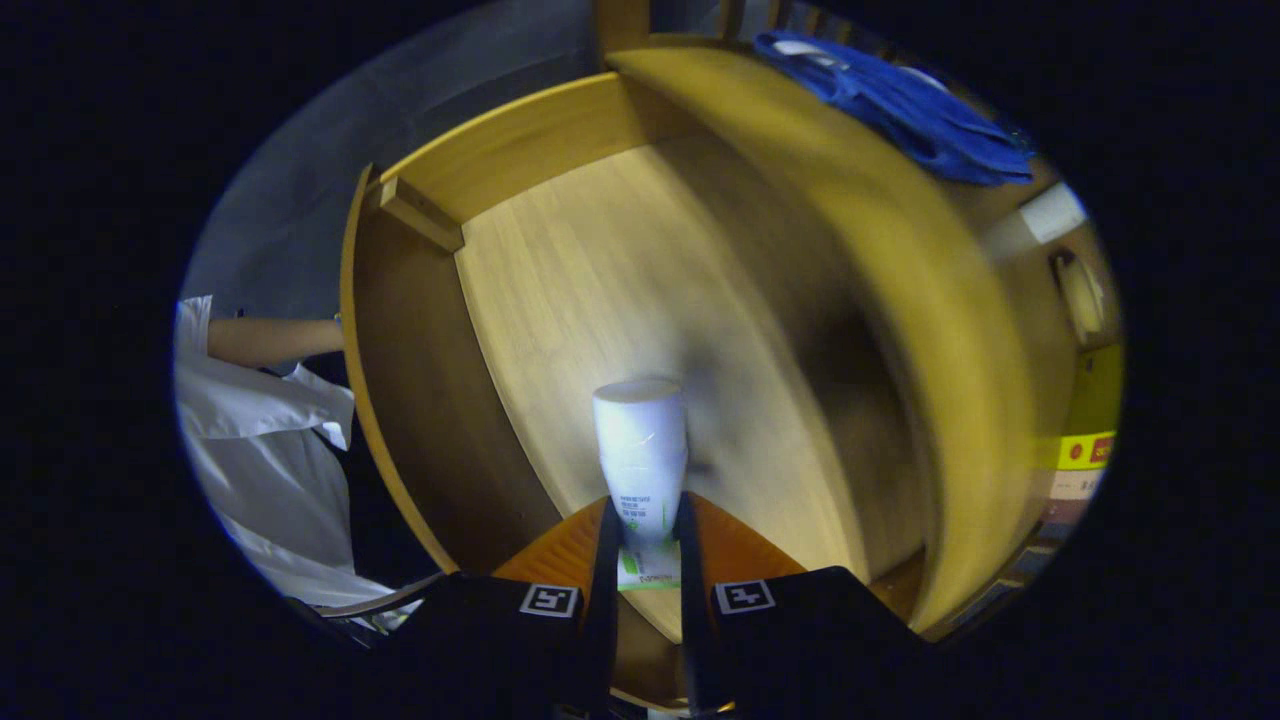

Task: Pull open the drawer, take out the items inside it, and place them on the countertop above the cabinet.

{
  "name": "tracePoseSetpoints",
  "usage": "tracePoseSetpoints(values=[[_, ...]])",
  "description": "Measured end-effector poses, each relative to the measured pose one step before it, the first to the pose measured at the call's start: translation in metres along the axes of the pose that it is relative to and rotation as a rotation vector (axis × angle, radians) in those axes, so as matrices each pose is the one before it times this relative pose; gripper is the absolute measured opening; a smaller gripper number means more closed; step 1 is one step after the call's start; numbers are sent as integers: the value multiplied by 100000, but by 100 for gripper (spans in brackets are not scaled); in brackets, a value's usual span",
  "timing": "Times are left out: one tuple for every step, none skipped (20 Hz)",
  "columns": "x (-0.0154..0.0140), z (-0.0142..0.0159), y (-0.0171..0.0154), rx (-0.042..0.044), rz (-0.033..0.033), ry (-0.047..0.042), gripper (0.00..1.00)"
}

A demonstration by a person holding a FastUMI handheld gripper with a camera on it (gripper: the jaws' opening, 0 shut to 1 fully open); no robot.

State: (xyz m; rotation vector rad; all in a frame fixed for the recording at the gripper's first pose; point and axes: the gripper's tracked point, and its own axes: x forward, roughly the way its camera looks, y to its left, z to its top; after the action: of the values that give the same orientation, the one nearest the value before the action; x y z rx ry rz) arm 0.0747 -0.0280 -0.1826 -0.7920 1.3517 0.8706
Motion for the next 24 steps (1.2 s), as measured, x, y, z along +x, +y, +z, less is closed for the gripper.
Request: tracePoseSetpoints(values=[[-906, 247, 48, 3248, -2333, -2987, 36], [-1114, 26, -382, 2792, -2753, -2412, 36], [-1169, -58, -384, 3344, -2857, -2415, 36], [-1059, 49, -386, 4240, -1953, -2482, 36], [-607, 90, -194, 5682, -1731, -2182, 36], [-692, 58, -661, 5753, -2202, -1965, 36], [-303, 21, -882, 5286, -2797, -2295, 36], [-386, 344, -1215, 5576, -3441, -2621, 36], [-41, 229, -916, 5700, -2715, -2334, 36], [-186, 643, -952, 5383, -2489, -2349, 36], [-68, 678, -783, 4054, -1694, -2741, 36], [-98, 803, -629, 3614, -1405, -2635, 36], [133, 382, -332, 2221, -524, -915, 36], [381, 451, -636, 2381, -964, 16, 36], [501, 519, -870, 4014, -2527, -882, 36], [575, 675, -521, 2902, -1446, -1514, 36], [703, 800, -135, 3178, -1361, -1902, 36], [742, 667, 52, 1459, -245, -1644, 36], [685, 560, 217, 874, 226, -1988, 36], [525, 937, 444, 331, 975, -3235, 36], [503, 744, 364, -589, 1010, -2798, 36], [514, 683, -108, 290, -663, -3028, 36], [474, 446, -190, -49, -783, -1370, 36], [505, 334, -328, 331, -1172, -844, 36]])
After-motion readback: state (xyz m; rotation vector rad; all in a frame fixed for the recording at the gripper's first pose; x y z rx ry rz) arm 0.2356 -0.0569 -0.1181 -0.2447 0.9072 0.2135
